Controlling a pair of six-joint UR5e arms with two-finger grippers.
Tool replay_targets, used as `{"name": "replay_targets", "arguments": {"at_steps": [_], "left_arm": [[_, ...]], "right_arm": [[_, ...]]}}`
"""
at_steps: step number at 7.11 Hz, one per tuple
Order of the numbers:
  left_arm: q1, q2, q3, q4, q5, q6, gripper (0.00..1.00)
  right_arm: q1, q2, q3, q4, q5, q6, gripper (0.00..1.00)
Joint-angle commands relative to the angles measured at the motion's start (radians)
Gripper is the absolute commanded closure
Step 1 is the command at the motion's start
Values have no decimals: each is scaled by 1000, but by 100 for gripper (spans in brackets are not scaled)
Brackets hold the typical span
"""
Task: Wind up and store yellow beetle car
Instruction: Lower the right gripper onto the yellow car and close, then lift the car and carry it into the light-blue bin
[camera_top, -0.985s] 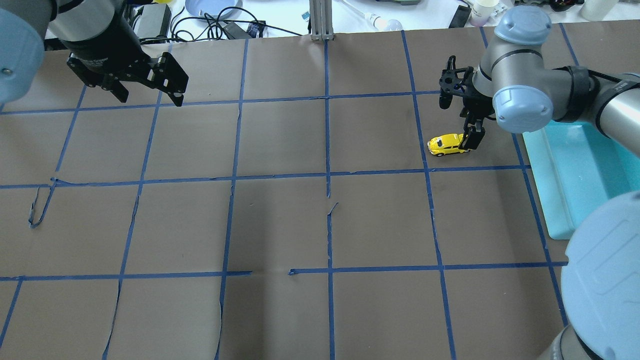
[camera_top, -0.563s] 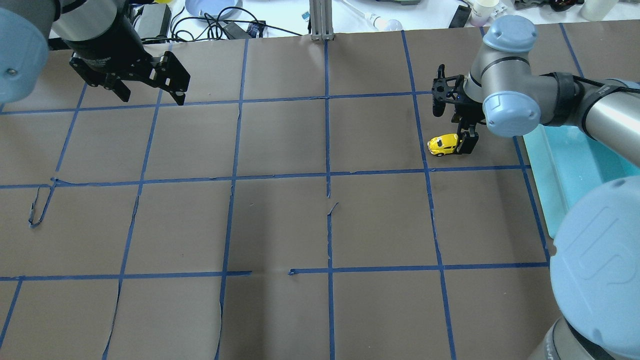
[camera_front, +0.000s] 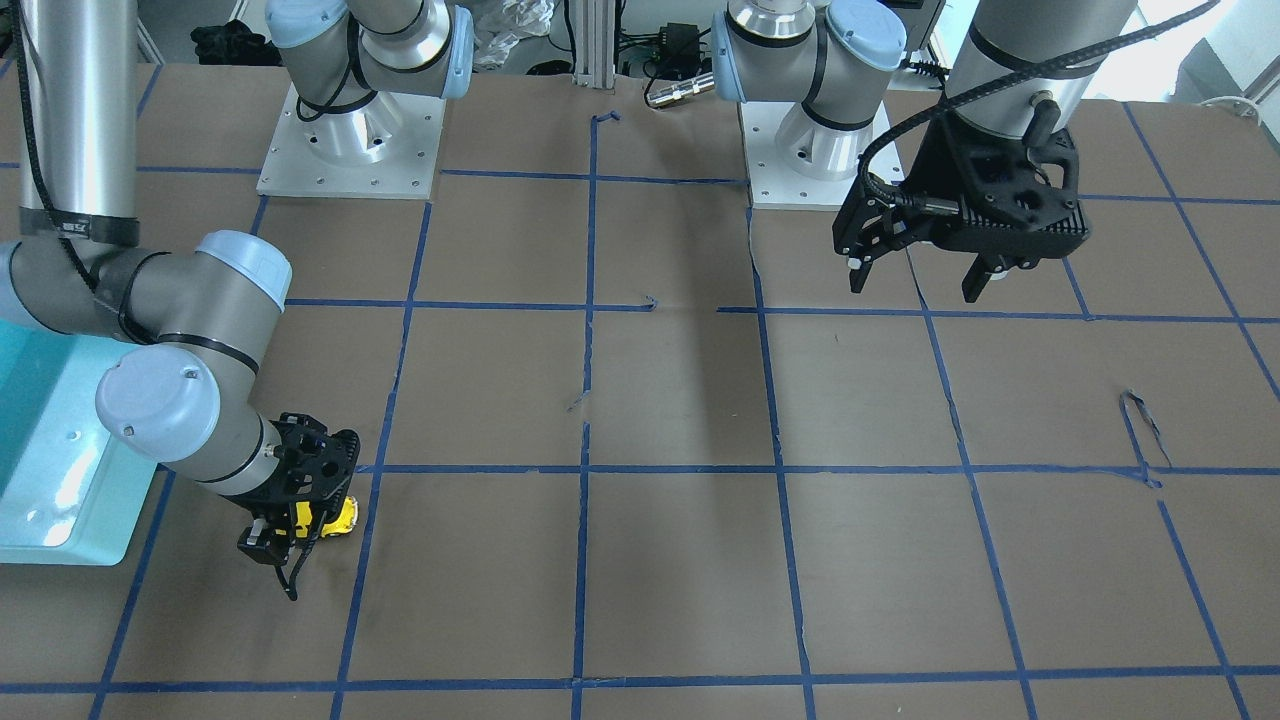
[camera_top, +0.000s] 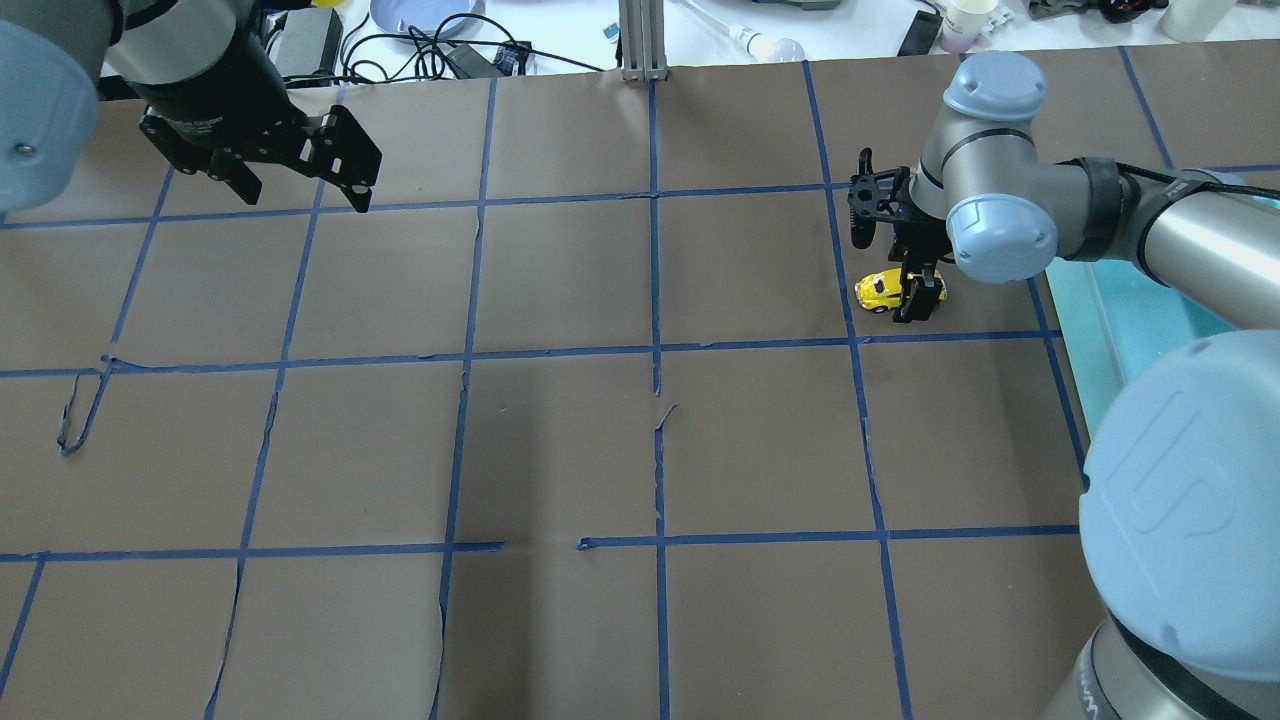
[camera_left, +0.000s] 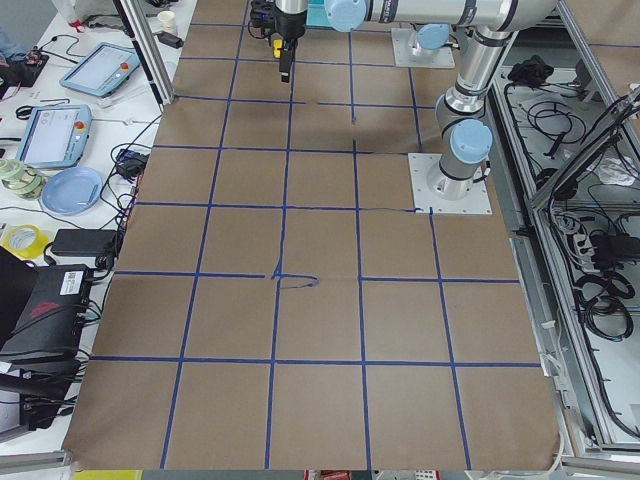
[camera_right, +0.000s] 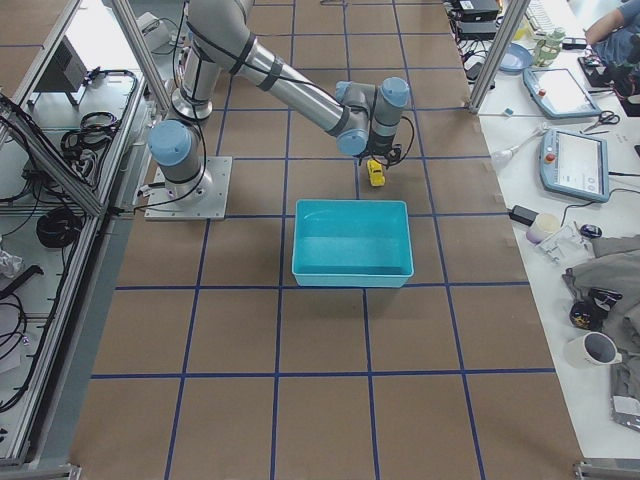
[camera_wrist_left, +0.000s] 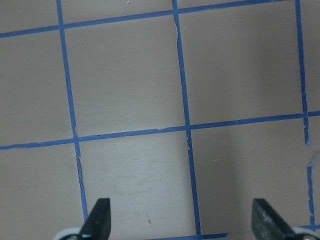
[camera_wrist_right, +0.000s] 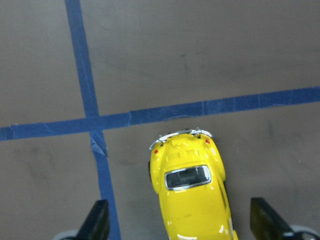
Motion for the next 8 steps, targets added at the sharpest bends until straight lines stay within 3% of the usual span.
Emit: {"name": "replay_targets", "arguments": {"at_steps": [1,2,5,7,8], "left_arm": [[0,3,1,0,2,4,0],[0,2,5,0,0,4,0],[0,3,6,0,2,5,0],[1,3,5,0,0,5,0],[0,3,3,0,2,5,0]], "right_arm": [[0,10,-1,-4,-6,-64,74],[0,8,-1,-6,-8,-64,100],[-1,-25,-65,3,-11,-64,100],[-10,-123,-203,162,-21,-60,100],[-10,-157,-277,280,-84,-60,100]]}}
